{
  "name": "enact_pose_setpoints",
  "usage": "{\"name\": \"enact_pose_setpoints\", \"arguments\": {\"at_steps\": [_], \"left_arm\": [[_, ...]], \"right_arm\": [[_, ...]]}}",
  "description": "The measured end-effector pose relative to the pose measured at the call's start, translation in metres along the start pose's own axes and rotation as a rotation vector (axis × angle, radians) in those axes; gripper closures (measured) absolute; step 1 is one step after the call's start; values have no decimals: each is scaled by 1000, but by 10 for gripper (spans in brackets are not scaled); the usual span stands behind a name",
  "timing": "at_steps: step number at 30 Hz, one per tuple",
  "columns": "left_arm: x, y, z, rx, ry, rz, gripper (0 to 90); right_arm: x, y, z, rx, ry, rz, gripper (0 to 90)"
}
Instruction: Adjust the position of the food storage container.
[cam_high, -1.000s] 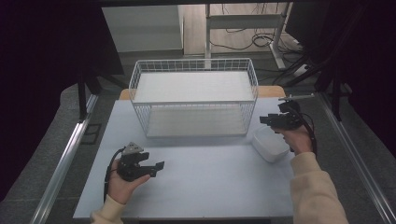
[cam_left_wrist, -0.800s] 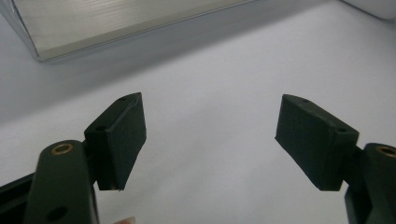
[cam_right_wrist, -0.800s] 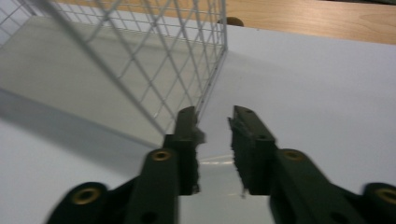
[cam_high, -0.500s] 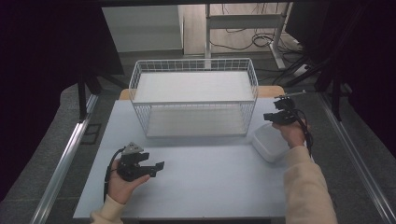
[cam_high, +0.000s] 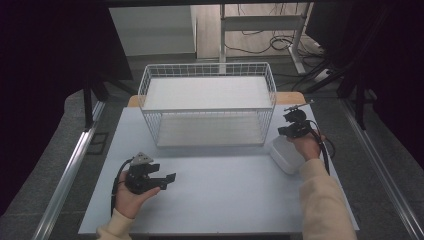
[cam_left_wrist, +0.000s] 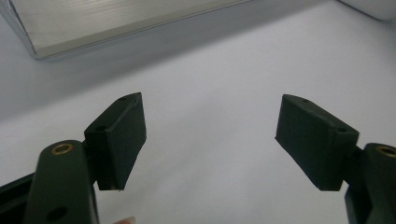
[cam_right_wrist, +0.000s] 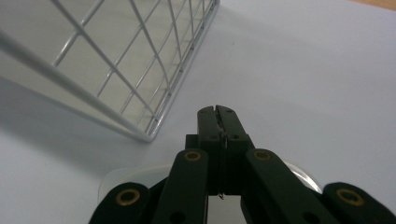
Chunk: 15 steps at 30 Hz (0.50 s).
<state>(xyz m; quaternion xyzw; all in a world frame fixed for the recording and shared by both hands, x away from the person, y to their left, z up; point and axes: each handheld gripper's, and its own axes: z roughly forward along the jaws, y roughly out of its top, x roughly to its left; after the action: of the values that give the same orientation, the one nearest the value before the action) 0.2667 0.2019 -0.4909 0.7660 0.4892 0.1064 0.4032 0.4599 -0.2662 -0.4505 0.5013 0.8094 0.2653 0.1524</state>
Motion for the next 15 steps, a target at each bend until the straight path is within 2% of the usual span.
{"name": "enact_pose_setpoints", "arguments": {"at_steps": [4, 8, 9, 15], "left_arm": [[-1, 0, 1, 3, 3, -1, 238], [-1, 0, 0, 2, 5, 1, 238], [-1, 0, 0, 2, 5, 0, 238], [-3, 0, 2, 10, 8, 10, 240]], "right_arm": [[1, -4, -5, 19, -9, -1, 892], [2, -14, -11, 14, 5, 31, 892], [3, -21, -15, 10, 11, 18, 892], [4, -37, -26, 1, 26, 8, 892]]}}
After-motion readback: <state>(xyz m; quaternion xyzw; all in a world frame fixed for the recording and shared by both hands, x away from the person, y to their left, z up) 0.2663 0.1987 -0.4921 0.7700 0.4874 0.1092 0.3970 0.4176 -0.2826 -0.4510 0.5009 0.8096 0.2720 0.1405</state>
